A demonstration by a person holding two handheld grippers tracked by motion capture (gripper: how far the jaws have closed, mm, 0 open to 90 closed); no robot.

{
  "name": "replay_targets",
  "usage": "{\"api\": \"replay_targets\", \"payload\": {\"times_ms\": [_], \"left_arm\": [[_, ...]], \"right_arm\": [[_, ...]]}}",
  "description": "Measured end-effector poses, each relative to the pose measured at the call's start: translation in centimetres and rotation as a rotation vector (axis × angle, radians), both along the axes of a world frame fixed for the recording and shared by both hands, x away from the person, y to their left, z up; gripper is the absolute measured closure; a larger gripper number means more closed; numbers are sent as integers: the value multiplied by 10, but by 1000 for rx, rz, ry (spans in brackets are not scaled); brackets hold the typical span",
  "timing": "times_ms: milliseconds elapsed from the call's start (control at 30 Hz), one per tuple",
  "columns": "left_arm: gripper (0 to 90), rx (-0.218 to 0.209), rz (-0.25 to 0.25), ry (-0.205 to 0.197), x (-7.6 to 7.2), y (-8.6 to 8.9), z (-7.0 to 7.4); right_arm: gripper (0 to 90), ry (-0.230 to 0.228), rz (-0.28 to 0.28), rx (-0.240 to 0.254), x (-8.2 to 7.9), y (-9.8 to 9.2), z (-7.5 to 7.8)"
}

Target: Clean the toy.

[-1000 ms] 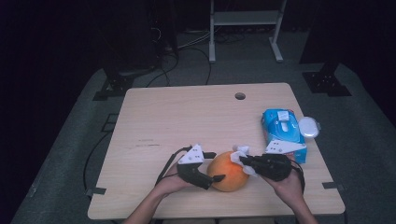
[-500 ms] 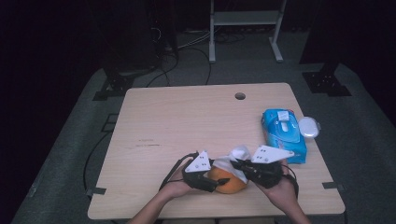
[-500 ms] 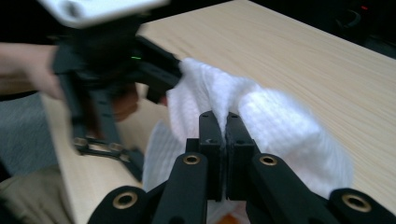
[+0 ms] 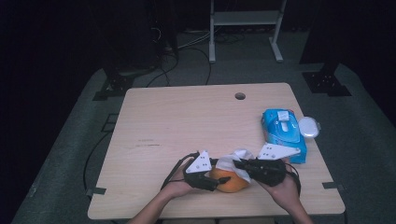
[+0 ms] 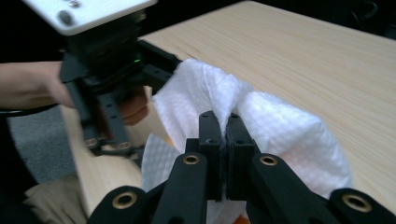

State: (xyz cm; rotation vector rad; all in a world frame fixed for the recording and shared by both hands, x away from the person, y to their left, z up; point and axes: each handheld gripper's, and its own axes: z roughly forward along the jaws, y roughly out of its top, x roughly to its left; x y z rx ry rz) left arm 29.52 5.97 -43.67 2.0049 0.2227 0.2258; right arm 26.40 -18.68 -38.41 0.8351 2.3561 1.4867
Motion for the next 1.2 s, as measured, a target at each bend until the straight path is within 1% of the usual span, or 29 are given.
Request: {"api": "replay_targets", "payload": {"times_ms": [100,167,267,300,367,400,433,467,533,600,633,667,733,800,833,867,900,933,1000,1067,1100,1167,1200], "left_arm": [[430,-1,-27,18,1,7,9],[435,-5,-28,31,4,14,12],[433,-14,-3,49,8,22,13],[426,-14,3,55,10,22,12],[412,-14,6,58,11,20,11],[407,-10,5,55,10,19,11],[402,-9,4,52,10,18,12],[402,-8,8,53,9,17,12],[404,-4,5,54,9,16,13],[407,-3,5,53,9,18,16],[410,-6,4,54,9,20,17],[413,-11,7,57,10,22,18],[417,-21,14,66,11,24,19],[417,-19,14,73,11,24,19],[415,-20,12,74,11,23,19],[414,-18,10,72,11,23,19],[413,-16,7,70,11,22,19],[410,-17,7,71,10,21,19],[405,-17,3,69,9,21,19],[386,-14,6,66,10,21,19],[352,-12,11,68,10,21,18],[290,-22,12,85,12,20,15],[263,-31,12,84,13,20,14]], "right_arm": [[868,-26,27,-16,-5,7,4],[868,-25,18,-16,-4,6,2],[868,-2,-21,-8,3,-4,-3],[869,7,-38,-11,6,-8,-6],[868,40,-54,7,12,-13,-12],[868,41,-60,7,12,-14,-12],[868,33,-59,6,10,-13,-10],[868,26,-47,14,7,-11,-7],[868,5,-7,22,1,-4,-1],[867,-24,14,-12,-3,5,1],[868,-33,5,-36,-4,7,1],[868,-38,-6,-48,-3,7,-1],[867,-25,-46,-62,3,1,-7],[866,17,-69,-42,8,-6,-11],[866,15,-70,-30,8,-7,-11],[867,6,-66,-31,6,-6,-8],[867,3,-55,-24,4,-5,-6],[867,-4,-34,-6,1,-1,-3],[867,-15,-14,-16,-1,4,-1],[867,-15,-11,-41,0,8,-5],[867,-4,-15,-53,2,9,-9],[867,27,-24,-51,7,6,-17],[867,35,-30,-51,9,4,-19]]}}
